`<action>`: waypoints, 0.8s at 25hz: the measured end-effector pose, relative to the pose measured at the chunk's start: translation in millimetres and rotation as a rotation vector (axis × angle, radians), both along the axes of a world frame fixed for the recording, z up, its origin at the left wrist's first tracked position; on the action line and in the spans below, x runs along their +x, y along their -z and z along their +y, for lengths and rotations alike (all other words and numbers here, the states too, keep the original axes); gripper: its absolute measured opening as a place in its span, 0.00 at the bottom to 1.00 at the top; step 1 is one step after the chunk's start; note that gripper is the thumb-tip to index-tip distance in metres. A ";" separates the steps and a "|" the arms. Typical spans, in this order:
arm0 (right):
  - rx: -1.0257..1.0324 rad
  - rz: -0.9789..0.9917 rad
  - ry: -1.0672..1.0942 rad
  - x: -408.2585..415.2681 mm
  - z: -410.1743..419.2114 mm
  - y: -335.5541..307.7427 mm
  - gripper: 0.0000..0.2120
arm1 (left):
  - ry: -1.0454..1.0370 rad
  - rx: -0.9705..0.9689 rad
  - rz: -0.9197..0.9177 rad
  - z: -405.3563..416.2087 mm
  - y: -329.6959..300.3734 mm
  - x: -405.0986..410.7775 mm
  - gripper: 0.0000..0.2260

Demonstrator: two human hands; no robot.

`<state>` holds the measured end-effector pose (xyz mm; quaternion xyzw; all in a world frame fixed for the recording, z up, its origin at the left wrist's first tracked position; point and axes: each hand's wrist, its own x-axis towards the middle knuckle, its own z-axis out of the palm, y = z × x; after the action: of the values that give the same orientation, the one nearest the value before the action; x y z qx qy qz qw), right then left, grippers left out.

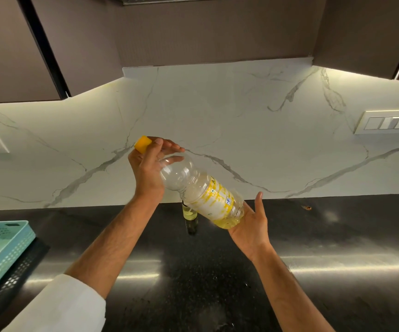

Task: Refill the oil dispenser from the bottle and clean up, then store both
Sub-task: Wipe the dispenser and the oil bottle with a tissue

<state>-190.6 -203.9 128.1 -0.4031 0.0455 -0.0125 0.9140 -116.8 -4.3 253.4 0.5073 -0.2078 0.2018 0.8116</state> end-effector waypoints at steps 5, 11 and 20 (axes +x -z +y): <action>-0.538 -0.164 0.084 -9.9 6.7 15.2 0.28 | -0.080 0.071 0.043 2.6 2.4 1.3 0.10; -0.669 -0.316 0.158 -17.7 21.1 -29.6 0.20 | -0.186 0.308 0.000 2.6 10.6 -5.0 0.13; -1.164 -0.494 -0.088 3.3 80.1 -42.0 0.28 | -0.131 0.334 0.073 26.9 23.9 0.5 0.13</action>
<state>-187.3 -123.8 170.2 -0.8207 -0.1977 -0.0903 0.5284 -116.4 22.6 229.5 0.6544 -0.1753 0.1981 0.7084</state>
